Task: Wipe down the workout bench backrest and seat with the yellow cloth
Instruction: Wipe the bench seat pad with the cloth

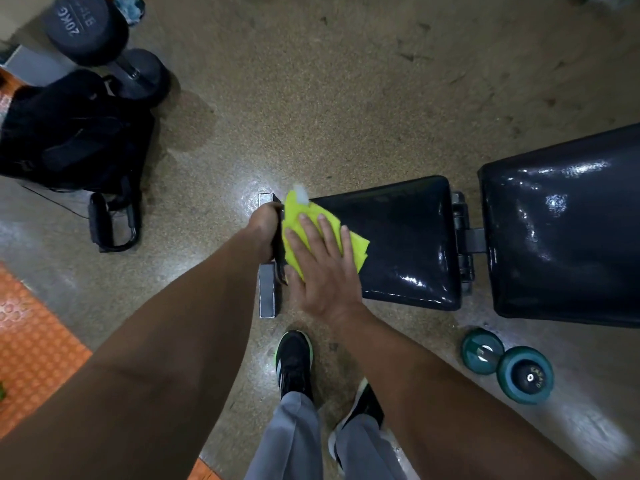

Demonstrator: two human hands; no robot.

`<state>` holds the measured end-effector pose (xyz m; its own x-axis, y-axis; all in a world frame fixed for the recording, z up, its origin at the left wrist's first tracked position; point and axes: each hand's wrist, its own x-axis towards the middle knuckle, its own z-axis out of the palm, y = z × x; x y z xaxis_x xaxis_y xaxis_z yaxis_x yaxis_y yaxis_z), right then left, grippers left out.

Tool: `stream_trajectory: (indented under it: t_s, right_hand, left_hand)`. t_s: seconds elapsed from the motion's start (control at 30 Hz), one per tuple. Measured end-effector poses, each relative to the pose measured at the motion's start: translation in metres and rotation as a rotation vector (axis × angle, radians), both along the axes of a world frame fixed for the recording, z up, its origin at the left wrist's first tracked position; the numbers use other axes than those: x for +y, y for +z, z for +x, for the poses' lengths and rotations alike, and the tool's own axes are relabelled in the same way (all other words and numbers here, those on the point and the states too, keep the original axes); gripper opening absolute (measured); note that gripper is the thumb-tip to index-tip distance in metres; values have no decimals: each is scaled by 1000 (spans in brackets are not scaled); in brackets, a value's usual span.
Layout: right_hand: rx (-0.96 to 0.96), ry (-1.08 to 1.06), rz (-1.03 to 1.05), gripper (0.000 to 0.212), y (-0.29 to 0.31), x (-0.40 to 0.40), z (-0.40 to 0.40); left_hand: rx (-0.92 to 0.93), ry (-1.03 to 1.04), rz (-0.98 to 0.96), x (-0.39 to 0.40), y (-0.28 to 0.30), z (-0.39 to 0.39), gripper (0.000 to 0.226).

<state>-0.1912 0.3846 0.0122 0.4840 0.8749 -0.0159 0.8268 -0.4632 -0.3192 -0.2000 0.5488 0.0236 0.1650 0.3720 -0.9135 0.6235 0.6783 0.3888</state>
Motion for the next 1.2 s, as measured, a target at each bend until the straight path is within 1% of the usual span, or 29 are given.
stream_trajectory:
  t_s: [0.1,0.13,0.2,0.27,0.33,0.43,0.53,0.6,0.67,0.73,0.77,0.83,0.9,0.93,1.03,1.13,1.2]
  right_hand:
    - [16,-194,16,59,5,26,-3]
    - [21,-198,-3,60,7,32,-7]
    - [11,-115,-28,61,8,32,-17]
    - [-7,-22,-28,61,6,18,-16]
    - [-26,17,-15,60,0,2,-7]
    - [-35,-68,-8,61,-6,-10,7]
    - [-29,-201,-8,62,-4,-3,3]
    - [-28,-141,3,63,-3,-5,-6]
    - [-67,1,2,63,-9,-24,-6]
    - [-112,72,6,62,-16,-48,7]
    - [-111,40,20,62,-20,-56,15]
    - [-66,-122,37,62,-22,-59,29]
    - [-28,-273,22,64,-17,-45,25]
    - [-19,-302,23,64,-14,-38,19]
    - [-8,-241,34,65,-13,-33,6]
    - [-25,-129,44,63,-17,-53,18]
    - [-17,-172,45,62,-19,-58,33]
  left_hand:
    - [-15,8,-18,-1,-1,1,32]
    - [-17,11,-5,0,-3,2,34]
    - [-4,22,27,2,-4,1,35]
    - [-24,43,29,1,-1,0,33]
    - [-22,51,31,-3,-1,1,28]
    - [-27,66,53,-8,-1,1,21]
    - [-37,72,78,-9,-7,-2,32]
    - [-44,80,100,-10,-10,-3,44]
    - [-31,62,167,-13,-8,-5,61]
    - [-7,3,285,-20,-2,-7,66]
    - [2,-33,354,-26,2,-8,66]
    - [15,-74,512,-35,5,-7,64]
    - [64,-94,636,-39,5,-5,60]
    - [88,-108,671,-39,5,-4,58]
    - [160,-151,727,-40,10,-2,57]
    - [218,-182,760,-50,14,1,59]
    - [253,-179,789,-58,14,2,58]
